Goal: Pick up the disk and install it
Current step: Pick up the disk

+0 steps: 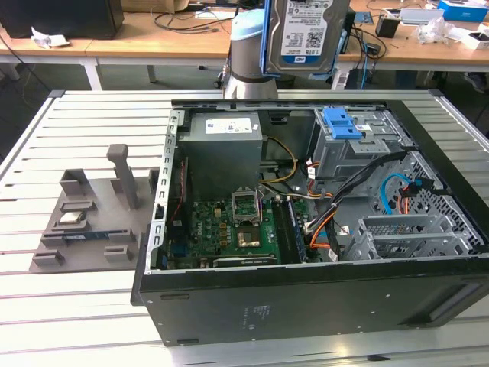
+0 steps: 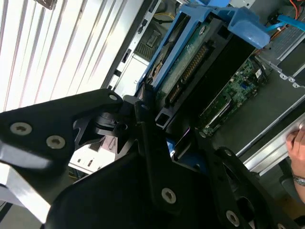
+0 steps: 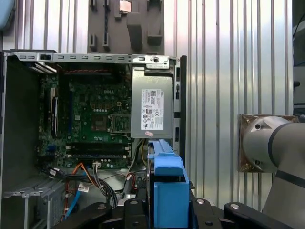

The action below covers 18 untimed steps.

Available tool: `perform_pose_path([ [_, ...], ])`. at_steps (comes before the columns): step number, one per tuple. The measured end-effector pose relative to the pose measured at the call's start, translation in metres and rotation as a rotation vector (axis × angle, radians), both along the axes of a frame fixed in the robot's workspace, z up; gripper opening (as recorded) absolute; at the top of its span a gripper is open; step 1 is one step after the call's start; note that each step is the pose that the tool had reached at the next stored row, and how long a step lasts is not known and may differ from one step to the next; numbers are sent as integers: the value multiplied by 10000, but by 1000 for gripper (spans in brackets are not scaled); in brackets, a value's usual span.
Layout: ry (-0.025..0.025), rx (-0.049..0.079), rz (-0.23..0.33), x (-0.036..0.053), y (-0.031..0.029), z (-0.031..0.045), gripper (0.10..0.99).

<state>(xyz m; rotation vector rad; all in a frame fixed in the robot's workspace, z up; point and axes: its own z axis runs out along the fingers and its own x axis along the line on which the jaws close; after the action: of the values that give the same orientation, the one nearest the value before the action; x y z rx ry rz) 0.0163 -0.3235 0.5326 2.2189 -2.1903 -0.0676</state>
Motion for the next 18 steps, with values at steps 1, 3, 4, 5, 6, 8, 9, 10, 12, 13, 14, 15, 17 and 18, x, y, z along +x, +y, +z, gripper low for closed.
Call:
perform_pose_path([
  [1, -1, 1, -1, 0, 0, 0, 365],
  [3, 0, 1, -2, 0, 0, 0, 365],
  [4, -1, 1, -2, 0, 0, 0, 365],
  [5, -1, 1, -1, 1, 0, 0, 365],
  [6, -1, 2, -1, 1, 0, 0, 365],
  [8, 0, 106, 1, 1, -2, 0, 365],
  [9, 0, 251, -4, 1, -1, 0, 365],
  [10, -1, 451, -29, 1, -1, 0, 365],
  [12, -5, 551, -206, 1, -1, -1, 365],
  [13, -8, 552, -330, 1, 0, -2, 365],
  [14, -10, 551, -417, 1, -1, -2, 365],
  [15, -11, 551, -438, 1, -1, -2, 365],
  [17, -12, 551, -442, 1, -1, -1, 365],
  [18, -12, 552, -442, 1, -1, -2, 365],
])
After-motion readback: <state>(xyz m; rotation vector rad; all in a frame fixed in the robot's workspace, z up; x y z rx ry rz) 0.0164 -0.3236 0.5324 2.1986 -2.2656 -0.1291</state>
